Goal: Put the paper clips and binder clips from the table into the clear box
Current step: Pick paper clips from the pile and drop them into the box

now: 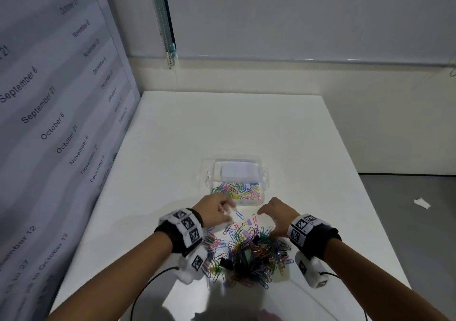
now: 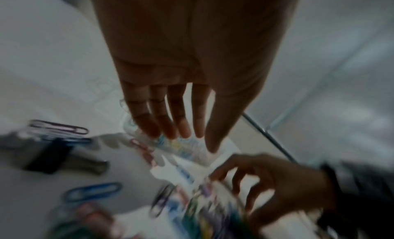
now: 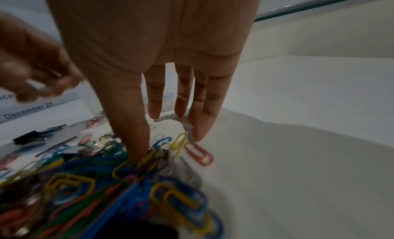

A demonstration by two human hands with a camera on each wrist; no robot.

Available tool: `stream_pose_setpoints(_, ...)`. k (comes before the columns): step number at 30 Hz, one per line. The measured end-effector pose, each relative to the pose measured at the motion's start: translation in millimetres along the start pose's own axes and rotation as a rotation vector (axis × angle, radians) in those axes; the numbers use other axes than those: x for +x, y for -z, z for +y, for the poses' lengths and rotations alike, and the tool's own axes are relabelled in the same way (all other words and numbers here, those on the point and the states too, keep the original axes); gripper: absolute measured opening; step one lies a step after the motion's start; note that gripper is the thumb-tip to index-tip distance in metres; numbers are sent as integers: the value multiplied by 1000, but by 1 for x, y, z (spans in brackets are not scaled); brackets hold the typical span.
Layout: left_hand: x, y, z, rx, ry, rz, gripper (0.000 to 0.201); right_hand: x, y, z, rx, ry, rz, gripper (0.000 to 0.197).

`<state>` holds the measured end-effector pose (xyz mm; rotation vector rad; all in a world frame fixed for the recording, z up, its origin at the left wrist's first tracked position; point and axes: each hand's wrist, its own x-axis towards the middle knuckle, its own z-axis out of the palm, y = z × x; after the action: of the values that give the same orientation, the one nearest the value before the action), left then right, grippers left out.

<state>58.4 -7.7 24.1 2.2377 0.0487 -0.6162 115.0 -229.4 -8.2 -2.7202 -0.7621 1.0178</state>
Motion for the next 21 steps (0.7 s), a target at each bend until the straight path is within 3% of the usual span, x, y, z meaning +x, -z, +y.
stream_pose_setpoints(3, -10, -21, -16, 289, 77, -147, 66, 0, -11, -7, 54, 45, -14, 69)
stream_pose_setpoints(7, -17, -46, -27, 370, 60, -103, 89, 1, -24, -24, 103, 106, -11, 55)
stream_pose_setpoints(11, -17, -63, -26, 323, 5, -16, 76, 4, -28, -38, 126, 132, 3, 25)
stream_pose_setpoints(15, -14, -61, -27, 271, 1, 25, 44, 2, -24, -37, 203, 85, 62, 19)
stream_pose_setpoints(17, -12, -56, -29, 241, 9, 41, 32, -1, -22, -33, 219, 69, 115, 24)
stream_pose_setpoints(21, -10, -46, -33, 118, 43, 131, 17, -8, -23, -32, 180, 72, 45, 57)
